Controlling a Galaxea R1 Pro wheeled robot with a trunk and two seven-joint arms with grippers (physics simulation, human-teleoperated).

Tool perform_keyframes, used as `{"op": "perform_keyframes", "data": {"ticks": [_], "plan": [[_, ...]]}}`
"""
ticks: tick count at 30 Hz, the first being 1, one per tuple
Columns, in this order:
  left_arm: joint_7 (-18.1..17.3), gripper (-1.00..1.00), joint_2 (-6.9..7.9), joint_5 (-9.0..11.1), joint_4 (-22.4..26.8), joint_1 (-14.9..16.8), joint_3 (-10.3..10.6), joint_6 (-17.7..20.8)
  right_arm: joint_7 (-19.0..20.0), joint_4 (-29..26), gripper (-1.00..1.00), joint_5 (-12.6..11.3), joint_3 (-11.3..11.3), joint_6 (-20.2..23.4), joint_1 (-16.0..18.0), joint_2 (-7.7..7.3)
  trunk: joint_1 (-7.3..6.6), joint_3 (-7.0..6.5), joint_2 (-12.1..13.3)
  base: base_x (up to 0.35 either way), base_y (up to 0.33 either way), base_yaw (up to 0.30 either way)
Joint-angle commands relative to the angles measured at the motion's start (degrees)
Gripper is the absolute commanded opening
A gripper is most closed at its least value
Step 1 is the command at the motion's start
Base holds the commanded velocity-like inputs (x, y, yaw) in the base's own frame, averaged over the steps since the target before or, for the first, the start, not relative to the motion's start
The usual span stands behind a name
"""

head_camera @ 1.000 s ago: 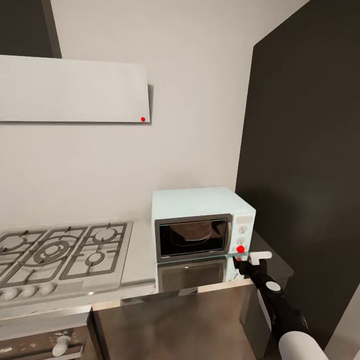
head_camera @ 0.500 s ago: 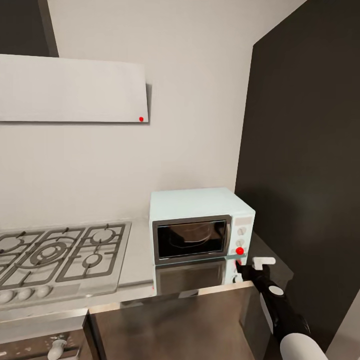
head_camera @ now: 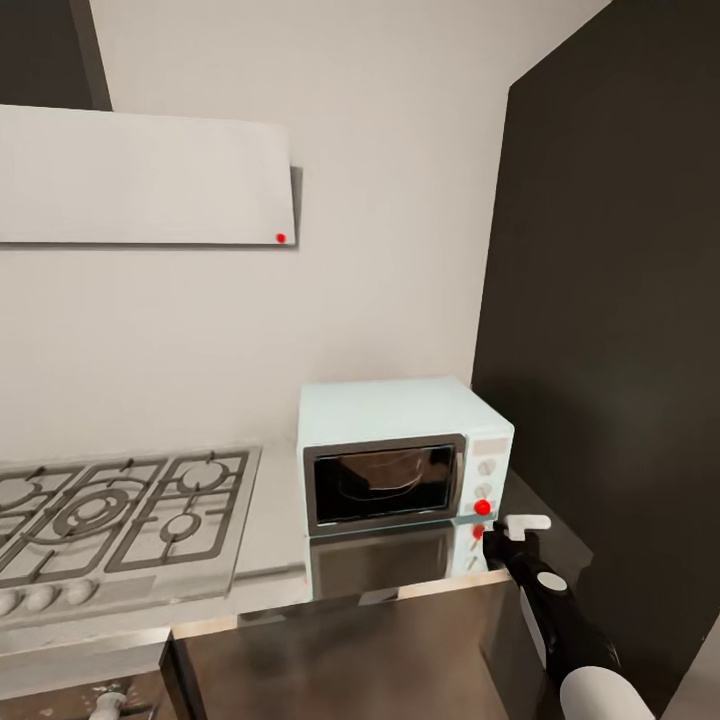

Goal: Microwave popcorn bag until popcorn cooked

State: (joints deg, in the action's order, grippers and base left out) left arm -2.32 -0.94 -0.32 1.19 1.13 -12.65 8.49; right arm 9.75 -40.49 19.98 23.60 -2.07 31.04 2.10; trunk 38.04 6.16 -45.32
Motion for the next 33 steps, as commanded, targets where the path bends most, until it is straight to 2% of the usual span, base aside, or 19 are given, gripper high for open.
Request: {"op": "perform_keyframes", "data": {"ticks": [1, 5, 33], "plan": [[-0.14, 1.00, 0.02, -0.03, 0.13, 0.01, -0.35, 0.38, 0.52, -0.03, -1.00, 0.59, 0.48, -0.22, 0.07, 0.09, 0.04, 0.09, -0.06, 0.314, 0.000, 0.000], [-0.14, 1.00, 0.06, -0.03, 0.13, 0.01, -0.36, 0.39, 0.53, -0.03, -1.00, 0.59, 0.48, -0.22, 0.07, 0.09, 0.04, 0.09, -0.06, 0.205, 0.000, 0.000], [-0.18, 1.00, 0.02, -0.03, 0.13, -0.01, -0.31, 0.03, 0.53, -0.03, -1.00, 0.59, 0.57, -0.22, 0.07, 0.09, 0.04, 0.09, -0.06, 0.060, 0.000, 0.000]]}}
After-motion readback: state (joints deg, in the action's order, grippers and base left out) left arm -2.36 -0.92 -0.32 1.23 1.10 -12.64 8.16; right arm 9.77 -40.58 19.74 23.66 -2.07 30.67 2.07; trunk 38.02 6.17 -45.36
